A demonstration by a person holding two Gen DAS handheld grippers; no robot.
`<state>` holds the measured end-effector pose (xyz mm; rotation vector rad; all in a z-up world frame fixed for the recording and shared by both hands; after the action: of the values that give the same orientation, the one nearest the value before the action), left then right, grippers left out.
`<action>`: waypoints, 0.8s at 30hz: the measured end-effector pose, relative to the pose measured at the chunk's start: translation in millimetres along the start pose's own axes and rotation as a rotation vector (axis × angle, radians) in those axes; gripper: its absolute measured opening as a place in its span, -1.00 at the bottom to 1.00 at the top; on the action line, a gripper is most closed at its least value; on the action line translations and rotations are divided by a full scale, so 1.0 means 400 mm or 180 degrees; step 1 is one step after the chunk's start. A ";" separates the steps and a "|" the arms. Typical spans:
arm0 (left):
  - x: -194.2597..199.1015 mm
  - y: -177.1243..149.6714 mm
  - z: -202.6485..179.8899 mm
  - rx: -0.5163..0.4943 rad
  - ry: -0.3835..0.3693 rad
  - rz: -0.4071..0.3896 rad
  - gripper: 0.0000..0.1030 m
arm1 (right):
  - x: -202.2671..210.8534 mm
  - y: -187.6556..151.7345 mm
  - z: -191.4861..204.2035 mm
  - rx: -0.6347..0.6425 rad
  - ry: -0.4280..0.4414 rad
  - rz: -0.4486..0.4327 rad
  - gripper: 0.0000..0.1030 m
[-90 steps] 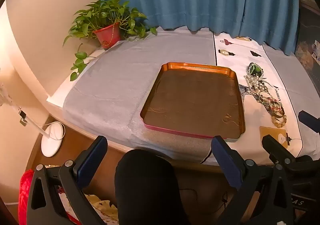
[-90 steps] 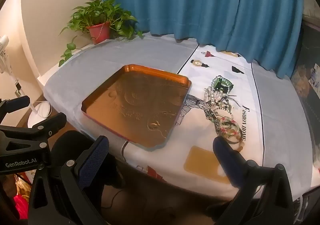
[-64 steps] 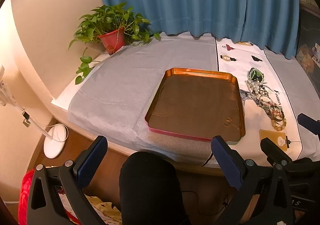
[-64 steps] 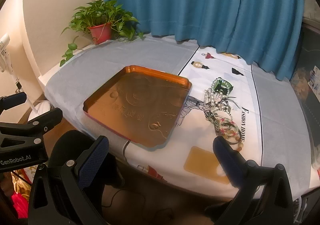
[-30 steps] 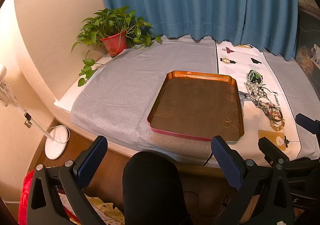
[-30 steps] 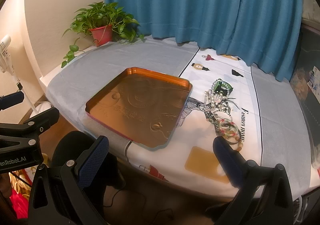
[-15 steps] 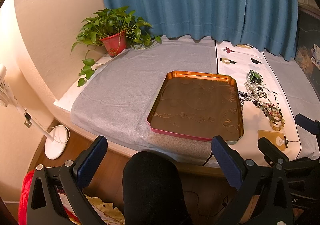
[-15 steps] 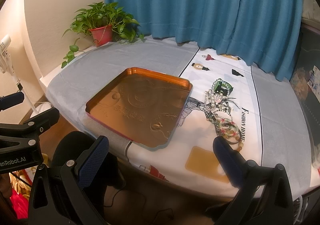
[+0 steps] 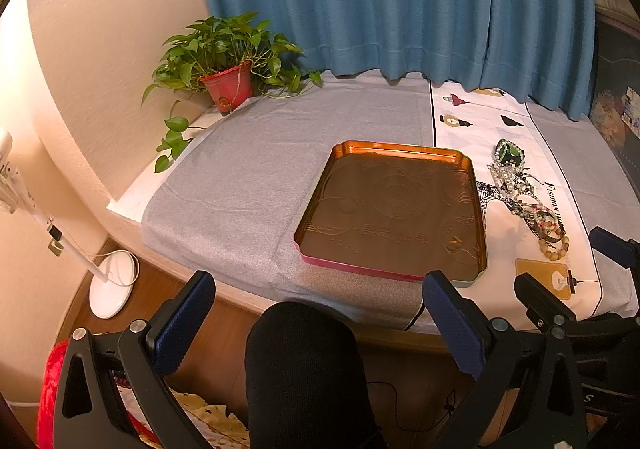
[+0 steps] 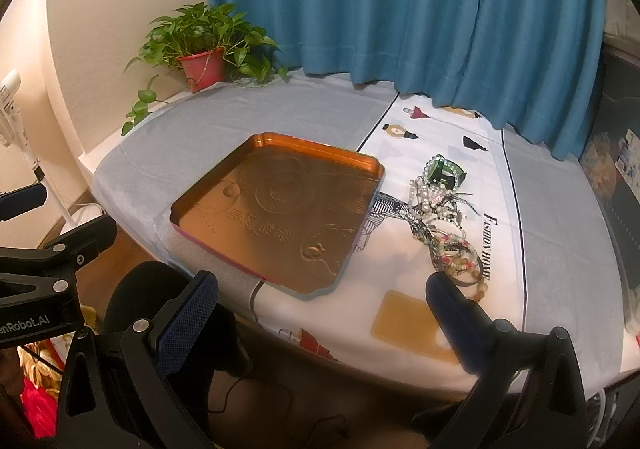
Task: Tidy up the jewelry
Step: 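Move both tools over the jewelry pile beside the copper tray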
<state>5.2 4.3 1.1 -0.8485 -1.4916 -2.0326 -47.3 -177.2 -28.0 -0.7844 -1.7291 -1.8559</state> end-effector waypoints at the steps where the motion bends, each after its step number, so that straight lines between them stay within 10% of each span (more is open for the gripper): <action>1: 0.003 0.000 0.000 -0.0001 0.0000 0.0000 0.99 | 0.000 0.001 0.000 -0.0001 0.0003 0.0001 1.00; 24: -0.065 -0.005 -0.055 -0.0165 0.0060 0.0219 0.99 | -0.031 -0.026 -0.125 -0.0365 0.0013 -0.0041 1.00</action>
<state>17.4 -15.6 -23.5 -0.8864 -1.3859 -2.0311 -49.8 -226.7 -45.9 -0.8145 -1.6408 -1.9783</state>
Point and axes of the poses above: each gripper's, at about its wrist camera, not at the fingertips, and x roughly against the way its jaws point, z to its left, y to its top, the point moved 3 cm from there along -x, roughly the way its jaws point, and after that the axes turned 6 degrees about -x, right-handed, at the moved point
